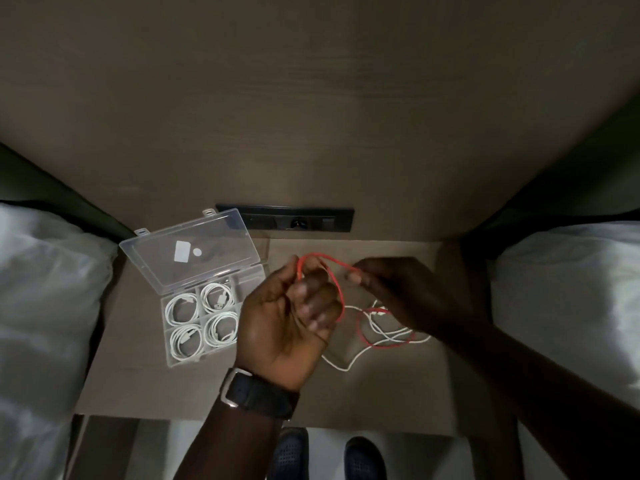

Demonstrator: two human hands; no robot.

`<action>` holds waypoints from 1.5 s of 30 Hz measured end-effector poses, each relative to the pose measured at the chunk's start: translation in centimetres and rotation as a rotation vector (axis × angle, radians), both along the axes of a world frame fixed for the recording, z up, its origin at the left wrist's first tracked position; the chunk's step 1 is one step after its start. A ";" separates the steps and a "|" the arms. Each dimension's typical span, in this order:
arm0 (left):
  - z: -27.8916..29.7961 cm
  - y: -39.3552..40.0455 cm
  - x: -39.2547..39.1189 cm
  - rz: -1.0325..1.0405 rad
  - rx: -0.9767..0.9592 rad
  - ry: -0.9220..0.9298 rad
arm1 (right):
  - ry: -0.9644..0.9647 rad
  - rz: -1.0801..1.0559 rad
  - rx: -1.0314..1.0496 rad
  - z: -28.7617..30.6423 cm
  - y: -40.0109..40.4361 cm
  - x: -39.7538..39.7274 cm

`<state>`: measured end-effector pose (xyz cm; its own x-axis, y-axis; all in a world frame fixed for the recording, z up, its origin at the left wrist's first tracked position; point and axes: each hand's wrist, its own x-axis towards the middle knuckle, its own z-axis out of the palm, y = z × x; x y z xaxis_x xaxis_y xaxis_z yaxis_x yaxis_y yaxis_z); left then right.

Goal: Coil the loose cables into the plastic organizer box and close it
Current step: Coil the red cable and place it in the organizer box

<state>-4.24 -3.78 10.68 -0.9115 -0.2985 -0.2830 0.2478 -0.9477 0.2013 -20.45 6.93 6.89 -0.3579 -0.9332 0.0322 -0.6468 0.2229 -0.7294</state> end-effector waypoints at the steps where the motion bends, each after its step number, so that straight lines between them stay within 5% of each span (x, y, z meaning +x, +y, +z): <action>1: 0.5 -0.9 0.0 0.093 -0.003 0.016 | 0.040 0.060 0.043 -0.7 0.9 0.5; 6: 0.2 -5.0 -1.0 0.502 -0.209 -0.173 | 0.102 0.280 0.177 -1.0 5.0 3.5; 9: -2.0 -2.5 -1.9 0.362 -1.005 -0.568 | 0.292 0.343 0.061 2.4 3.5 3.1; 11: -3.3 -0.1 -1.5 0.050 -1.272 -0.587 | 0.330 0.293 -0.112 4.5 1.7 1.0; 13: -3.6 1.6 -0.6 -0.096 -1.107 -0.545 | 0.262 0.241 -0.146 5.7 -0.2 -1.8; 16: -2.4 2.5 0.0 -0.105 -0.600 -0.409 | 0.046 0.134 -0.101 3.7 -2.0 -3.3; 18: -0.7 1.9 0.0 0.002 -0.241 -0.207 | -0.120 0.068 -0.001 0.9 -1.7 -2.3; 20: 0.4 0.2 0.1 0.227 -0.127 -0.136 | -0.153 0.087 0.100 -1.8 -0.1 -0.3; 23: 0.7 -3.2 0.1 0.524 -0.220 -0.277 | -0.157 0.194 0.132 -3.7 3.7 3.2; 26: -0.7 -4.7 -0.3 0.606 -0.543 -0.465 | -0.094 0.275 0.151 -3.1 6.9 5.4; 29: -2.9 -2.3 -0.5 0.238 -1.121 -0.638 | -0.019 0.142 0.035 -0.6 7.0 3.2; 31: -4.0 0.7 -0.1 -0.103 -1.269 -0.610 | 0.035 -0.008 -0.117 1.0 5.3 -0.1; 34: -3.9 4.2 0.4 -0.260 -0.948 -0.534 | 0.108 -0.190 -0.176 1.9 2.5 -3.9; 39: -1.9 2.8 -0.5 0.055 -0.135 -0.174 | 0.006 -0.160 0.041 -2.3 1.8 0.6; 42: -2.8 0.3 -0.7 0.337 -0.101 -0.354 | 0.008 -0.032 0.085 -3.5 4.1 4.2; 45: -4.6 -0.8 -1.0 0.442 -0.336 -0.582 | 0.029 0.176 0.156 -2.6 6.1 6.2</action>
<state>-5.28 -4.62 6.11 -0.4231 -0.7511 -0.5068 0.3536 -0.6518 0.6709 -14.29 13.07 4.30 -0.1902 -0.9757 -0.1090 -0.7057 0.2130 -0.6757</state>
